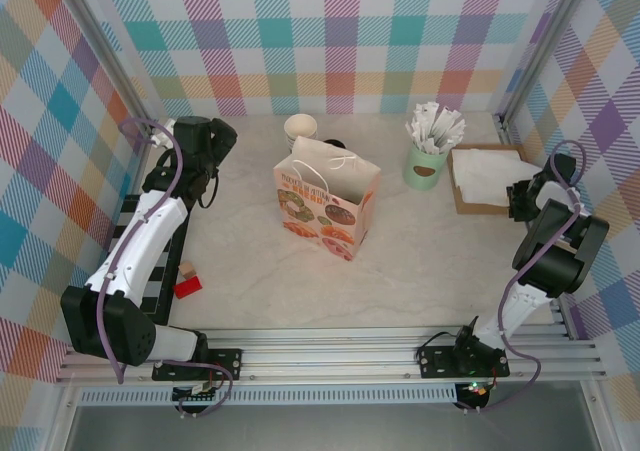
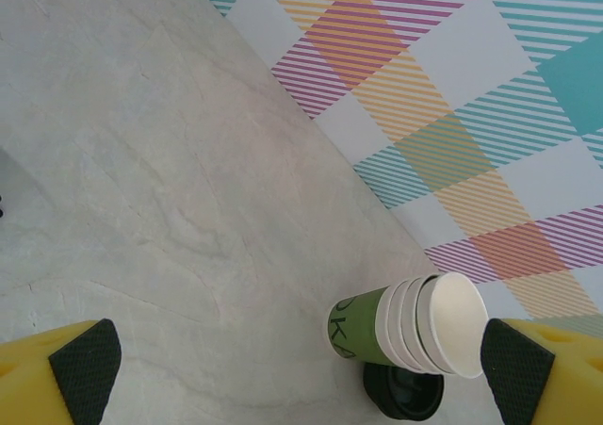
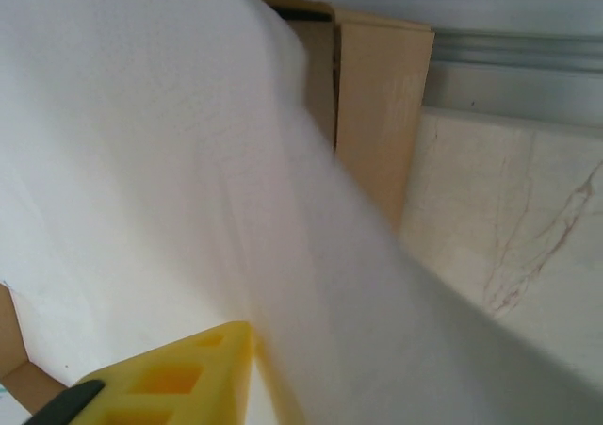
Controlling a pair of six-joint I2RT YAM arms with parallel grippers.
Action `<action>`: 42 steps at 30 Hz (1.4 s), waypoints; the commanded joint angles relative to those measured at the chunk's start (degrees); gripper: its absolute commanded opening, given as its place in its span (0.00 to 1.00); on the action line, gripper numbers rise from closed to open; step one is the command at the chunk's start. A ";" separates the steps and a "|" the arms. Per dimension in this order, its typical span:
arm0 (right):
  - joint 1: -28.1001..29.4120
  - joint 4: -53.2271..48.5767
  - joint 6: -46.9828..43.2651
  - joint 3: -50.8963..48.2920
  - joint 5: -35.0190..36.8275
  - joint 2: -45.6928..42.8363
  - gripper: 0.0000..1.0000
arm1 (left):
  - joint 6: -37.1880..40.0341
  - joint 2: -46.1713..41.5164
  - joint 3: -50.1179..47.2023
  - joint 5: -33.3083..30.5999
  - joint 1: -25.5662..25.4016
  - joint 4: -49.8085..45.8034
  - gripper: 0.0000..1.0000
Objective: Pack the takeout coffee
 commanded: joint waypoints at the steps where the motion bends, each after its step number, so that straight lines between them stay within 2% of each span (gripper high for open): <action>1: 0.43 -1.24 -2.44 2.56 1.49 -2.73 0.32 | 0.06 -0.28 1.15 -0.35 0.77 -0.60 1.00; 6: 0.77 -1.98 -3.21 3.00 2.00 -3.01 0.26 | -0.07 0.34 1.33 0.64 0.79 -0.63 1.00; 10: 1.05 -2.59 -3.70 3.00 2.75 -3.40 0.24 | 0.08 0.26 1.16 0.93 0.78 -0.58 1.00; 17: 1.89 -4.49 -7.53 5.12 3.88 -3.80 0.11 | 0.18 0.34 0.94 0.97 0.79 -1.17 1.00; 22: 2.54 -4.04 -9.30 5.37 5.71 -6.36 0.03 | 0.55 0.65 1.06 1.56 0.87 -1.30 1.00; 27: 4.04 -2.72 -13.50 7.40 3.99 -10.23 0.00 | 3.85 0.93 1.63 4.24 0.96 0.87 1.00; 30: 6.04 -1.62 -16.93 8.09 3.13 -14.79 0.00 | 11.81 2.12 3.76 11.77 0.99 5.08 1.00; 32: 7.70 -1.24 -18.94 8.68 2.85 -18.07 0.00 | 19.37 4.88 8.30 18.43 1.13 3.93 1.00; 35: 10.70 -1.22 -23.17 10.67 -1.46 -22.25 0.00 | 33.12 10.95 18.75 35.07 1.24 -2.11 1.00; 38: 14.88 -1.43 -28.65 12.35 -5.55 -26.40 0.00 | 47.68 17.77 29.51 53.22 1.22 -12.92 1.00; 40: 17.87 -1.59 -32.02 13.09 -5.59 -29.49 0.00 | 56.14 21.11 34.46 60.17 1.05 -18.92 1.00; 42: 19.93 -1.01 -33.79 13.65 -6.59 -32.75 0.00 | 63.67 23.31 38.55 64.19 0.93 -22.27 1.00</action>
